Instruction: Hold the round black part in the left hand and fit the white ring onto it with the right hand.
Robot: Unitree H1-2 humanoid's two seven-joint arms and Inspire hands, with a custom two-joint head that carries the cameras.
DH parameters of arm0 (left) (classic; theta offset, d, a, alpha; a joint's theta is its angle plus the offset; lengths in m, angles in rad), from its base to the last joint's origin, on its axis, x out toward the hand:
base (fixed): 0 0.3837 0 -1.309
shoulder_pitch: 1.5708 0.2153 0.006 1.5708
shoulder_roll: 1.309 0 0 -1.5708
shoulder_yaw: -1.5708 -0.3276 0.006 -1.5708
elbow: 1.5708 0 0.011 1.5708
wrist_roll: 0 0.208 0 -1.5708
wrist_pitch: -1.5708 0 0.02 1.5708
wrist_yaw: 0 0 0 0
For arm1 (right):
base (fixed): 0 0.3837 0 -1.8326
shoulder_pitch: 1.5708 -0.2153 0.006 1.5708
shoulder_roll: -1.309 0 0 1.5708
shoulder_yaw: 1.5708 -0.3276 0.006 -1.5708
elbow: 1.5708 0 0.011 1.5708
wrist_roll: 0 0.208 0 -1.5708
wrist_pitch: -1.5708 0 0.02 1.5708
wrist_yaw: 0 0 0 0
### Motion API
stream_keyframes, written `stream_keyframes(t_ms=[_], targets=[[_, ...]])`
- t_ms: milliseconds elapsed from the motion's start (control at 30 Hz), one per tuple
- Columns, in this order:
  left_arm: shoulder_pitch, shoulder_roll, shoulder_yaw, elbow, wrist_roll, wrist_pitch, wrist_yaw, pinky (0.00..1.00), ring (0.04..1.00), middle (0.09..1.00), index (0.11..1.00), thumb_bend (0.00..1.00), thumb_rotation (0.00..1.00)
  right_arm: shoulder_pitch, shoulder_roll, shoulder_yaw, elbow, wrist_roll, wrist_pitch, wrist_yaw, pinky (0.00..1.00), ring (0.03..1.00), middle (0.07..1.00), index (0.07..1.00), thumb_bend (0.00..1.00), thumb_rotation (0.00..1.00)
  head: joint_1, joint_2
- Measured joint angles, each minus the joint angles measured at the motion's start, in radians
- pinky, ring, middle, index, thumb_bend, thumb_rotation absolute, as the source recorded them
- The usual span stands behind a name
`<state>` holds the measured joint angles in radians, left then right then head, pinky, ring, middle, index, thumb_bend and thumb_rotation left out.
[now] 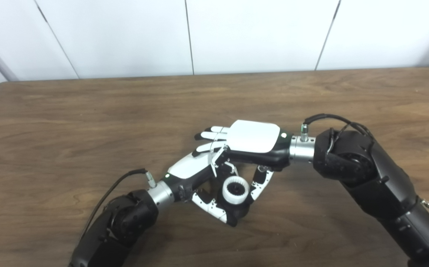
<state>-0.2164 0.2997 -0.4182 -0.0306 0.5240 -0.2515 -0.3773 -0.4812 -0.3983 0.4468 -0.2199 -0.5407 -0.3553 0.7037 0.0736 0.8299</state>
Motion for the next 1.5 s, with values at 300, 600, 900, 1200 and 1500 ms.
stream_keyframes(t_ms=[300, 600, 900, 1200, 1500], targets=[[0.0, -0.001, 0.008, 0.007, 0.0, -0.008, 0.008, 1.0, 1.0, 0.877, 0.479, 0.52, 0.05, 0.018, 0.002, -0.003, -0.001, -0.003, 0.0, -0.028, 1.0, 1.0, 0.889, 0.479, 0.53, 0.14, -0.005, 0.006], [0.0, -0.001, 0.009, 0.001, -0.001, 0.003, -0.001, 1.0, 1.0, 0.884, 0.48, 0.52, 0.05, 0.031, 0.002, -0.003, -0.001, -0.003, 0.0, -0.041, 1.0, 1.0, 0.889, 0.48, 0.53, 0.14, 0.0, 0.008], [0.0, -0.001, 0.014, -0.001, -0.001, 0.006, -0.01, 1.0, 1.0, 0.889, 0.479, 0.52, 0.06, 0.049, 0.005, -0.003, -0.001, -0.015, 0.0, -0.075, 1.0, 1.0, 0.889, 0.48, 0.53, 0.14, 0.002, 0.008], [0.0, -0.002, 0.017, -0.001, 0.0, 0.004, -0.012, 1.0, 1.0, 0.888, 0.478, 0.52, 0.06, 0.055, 0.011, 0.001, 0.0, -0.018, 0.0, -0.081, 1.0, 1.0, 0.892, 0.48, 0.53, 0.14, 0.002, 0.008], [0.0, -0.004, 0.022, -0.001, 0.017, 0.0, -0.007, 1.0, 1.0, 0.857, 0.478, 0.52, 0.06, 0.059, 0.015, 0.001, 0.0, -0.021, 0.002, -0.085, 1.0, 1.0, 0.899, 0.48, 0.53, 0.14, -0.002, 0.009]])
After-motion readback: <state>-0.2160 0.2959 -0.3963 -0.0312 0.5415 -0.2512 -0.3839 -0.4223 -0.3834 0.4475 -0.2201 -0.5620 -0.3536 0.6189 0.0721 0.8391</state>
